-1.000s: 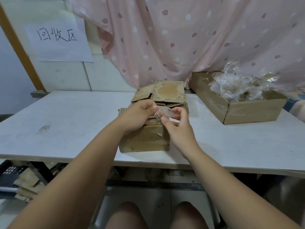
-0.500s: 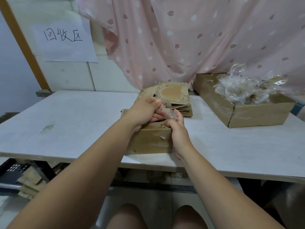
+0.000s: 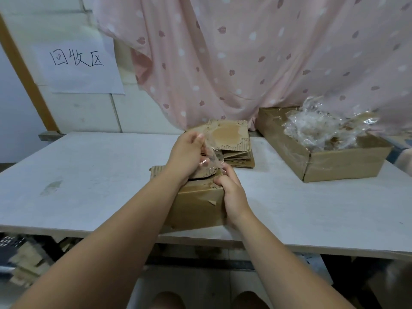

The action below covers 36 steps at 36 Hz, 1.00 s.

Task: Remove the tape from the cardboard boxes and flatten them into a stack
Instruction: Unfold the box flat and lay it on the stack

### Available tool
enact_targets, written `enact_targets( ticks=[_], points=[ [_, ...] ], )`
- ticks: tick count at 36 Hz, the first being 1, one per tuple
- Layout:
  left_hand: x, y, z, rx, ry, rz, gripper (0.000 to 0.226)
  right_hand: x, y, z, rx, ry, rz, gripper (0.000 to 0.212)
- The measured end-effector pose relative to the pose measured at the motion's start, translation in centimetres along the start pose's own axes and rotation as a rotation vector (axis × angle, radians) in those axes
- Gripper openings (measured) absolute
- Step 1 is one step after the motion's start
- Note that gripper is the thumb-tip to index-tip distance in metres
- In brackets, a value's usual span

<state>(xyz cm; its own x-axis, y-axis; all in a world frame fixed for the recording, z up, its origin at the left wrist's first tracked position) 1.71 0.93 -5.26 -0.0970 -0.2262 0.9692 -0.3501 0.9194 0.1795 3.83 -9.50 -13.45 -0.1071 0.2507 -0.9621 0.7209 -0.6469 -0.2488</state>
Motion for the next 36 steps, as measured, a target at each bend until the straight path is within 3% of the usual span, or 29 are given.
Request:
enact_targets(
  ticks=[3,6,10,13,21,26,36],
  points=[
    [-0.5,0.1,-0.1,-0.022,0.043,0.054,0.03,0.3,0.2,-0.1,0.017,0.007,-0.013,0.035],
    [-0.9,0.2,-0.3,-0.014,0.084,0.068,0.031,1.0,0.2,-0.4,0.025,-0.038,-0.075,0.046],
    [-0.9,-0.5,-0.4,-0.059,0.069,-0.18,0.049,0.9,0.1,-0.9,-0.051,-0.159,-0.168,0.039],
    [-0.6,-0.8,-0.2,-0.082,0.034,-0.207,0.051,0.3,0.3,-1.3,-0.095,-0.188,-0.106,0.029],
    [-1.2,0.1,-0.2,-0.053,0.07,0.008,0.038,0.9,0.0,-1.3,-0.068,-0.167,-0.347,0.033],
    [-1.6,0.7,-0.3,0.023,0.11,0.094,0.03,0.7,0.2,-1.6,-0.093,-0.145,-0.257,0.019],
    [-3.5,1.4,-1.2,0.176,0.337,0.402,0.041,0.6,0.0,-2.3,-0.114,-0.212,-0.223,0.024]
  ],
)
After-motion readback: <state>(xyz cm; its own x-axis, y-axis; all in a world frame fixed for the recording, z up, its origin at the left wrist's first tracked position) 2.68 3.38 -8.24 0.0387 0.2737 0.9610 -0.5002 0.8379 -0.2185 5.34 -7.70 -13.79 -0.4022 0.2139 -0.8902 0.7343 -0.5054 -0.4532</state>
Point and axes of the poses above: each hand's wrist, its own z-axis away from the middle knuckle, its own y-axis out of the back of the hand, x = y × z, the point moved 7 cm from there along -z, towards the middle knuckle, and after that the axes turned 12 degrees about -x, right-handed, at the moved point
